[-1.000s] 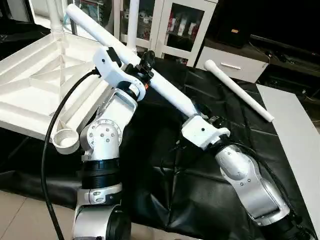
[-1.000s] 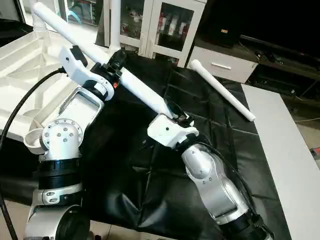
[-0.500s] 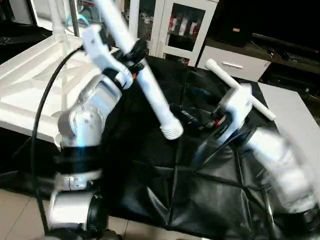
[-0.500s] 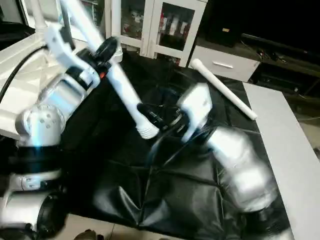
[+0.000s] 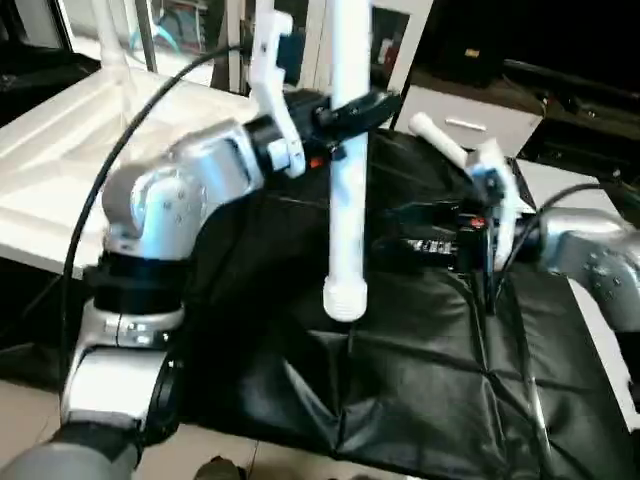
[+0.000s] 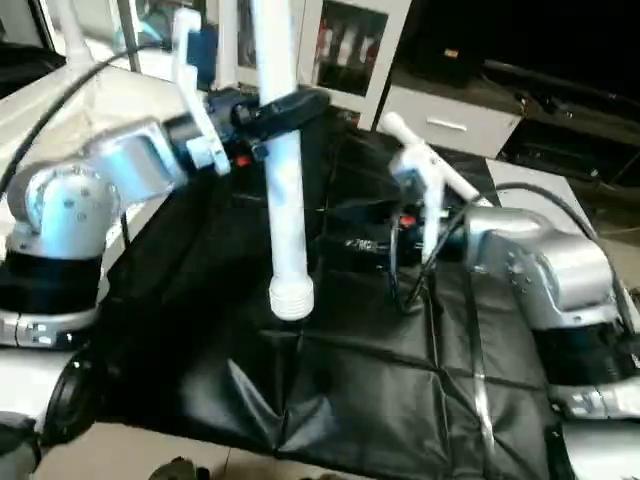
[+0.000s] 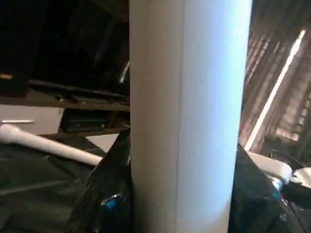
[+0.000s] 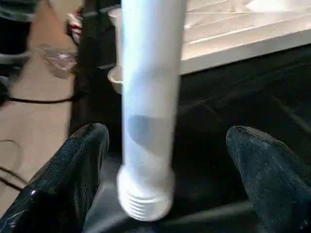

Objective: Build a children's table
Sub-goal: Pick table leg

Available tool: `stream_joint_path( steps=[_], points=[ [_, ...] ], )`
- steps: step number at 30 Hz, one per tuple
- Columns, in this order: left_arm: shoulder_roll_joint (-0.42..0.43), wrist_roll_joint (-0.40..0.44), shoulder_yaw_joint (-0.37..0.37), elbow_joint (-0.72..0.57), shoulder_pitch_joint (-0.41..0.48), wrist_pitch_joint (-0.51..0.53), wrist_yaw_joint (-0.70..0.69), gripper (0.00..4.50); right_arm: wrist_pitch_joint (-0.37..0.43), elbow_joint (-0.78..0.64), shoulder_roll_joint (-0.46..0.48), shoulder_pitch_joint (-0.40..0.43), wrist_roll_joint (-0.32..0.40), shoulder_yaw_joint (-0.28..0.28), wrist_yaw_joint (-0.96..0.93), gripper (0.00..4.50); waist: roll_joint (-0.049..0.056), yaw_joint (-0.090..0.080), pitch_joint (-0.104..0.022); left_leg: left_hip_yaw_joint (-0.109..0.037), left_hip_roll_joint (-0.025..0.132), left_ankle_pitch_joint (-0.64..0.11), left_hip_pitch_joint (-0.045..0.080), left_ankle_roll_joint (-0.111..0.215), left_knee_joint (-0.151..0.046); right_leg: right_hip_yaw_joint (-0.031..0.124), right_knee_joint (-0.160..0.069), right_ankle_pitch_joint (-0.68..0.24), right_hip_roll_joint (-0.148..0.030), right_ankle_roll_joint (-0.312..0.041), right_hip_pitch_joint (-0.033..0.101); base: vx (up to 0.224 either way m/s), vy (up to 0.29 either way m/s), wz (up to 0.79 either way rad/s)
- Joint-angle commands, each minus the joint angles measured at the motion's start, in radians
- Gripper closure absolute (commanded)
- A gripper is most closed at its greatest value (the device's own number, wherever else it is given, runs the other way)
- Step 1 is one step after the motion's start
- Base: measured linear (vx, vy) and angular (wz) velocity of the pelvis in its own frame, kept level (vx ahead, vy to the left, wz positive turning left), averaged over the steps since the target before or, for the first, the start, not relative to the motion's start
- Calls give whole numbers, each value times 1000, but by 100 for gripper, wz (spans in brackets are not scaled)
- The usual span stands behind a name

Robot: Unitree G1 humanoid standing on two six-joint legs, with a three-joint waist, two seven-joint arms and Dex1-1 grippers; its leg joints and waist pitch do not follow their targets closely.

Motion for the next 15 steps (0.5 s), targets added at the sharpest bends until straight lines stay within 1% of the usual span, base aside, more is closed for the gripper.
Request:
stream_joint_path(
  steps=[1,2,6,7,10,13,15],
  points=[
    [7,-13,-36,-22,-14,28,-44,280,35,1,-7,-14,21,19,20,30,14,8,-70,-37,68,-147,29,-24,-75,58,-76,-244,-103,-185,46,0,0,0],
    [10,-14,-40,-23,-14,31,-53,280,38,0,-6,-15,22,25,24,30,17,10,-70,-38,68,-154,30,-31,-77,58,-76,-254,-101,-181,45,0,0,0],
    [14,-15,-51,-30,-13,39,-81,280,29,11,8,-15,-3,56,29,30,16,15,-70,-38,69,-165,30,-48,-79,58,-77,-264,-104,-173,44,0,0,0],
    [13,-18,-52,-33,-14,40,-87,280,26,12,15,-13,-7,60,25,30,17,18,-70,-39,70,-170,32,-52,-80,58,-77,-270,-104,-172,43,0,0,0],
    [12,-22,-58,-45,-13,46,-108,280,41,-2,34,-4,-10,67,19,30,17,20,-70,-39,70,-173,30,-59,-81,58,-77,-267,-105,-170,44,0,0,0],
    [12,-19,-69,-55,-13,43,-131,280,37,-2,48,-1,-15,77,16,30,16,20,-70,-39,69,-175,28,-59,-82,59,-77,-274,-105,-164,45,0,0,0],
    [11,-25,-72,-63,-11,47,-137,280,28,6,55,0,-21,83,15,30,17,20,-69,-39,69,-180,29,-61,-82,59,-79,-285,-106,-160,44,0,0,0]
  ],
)
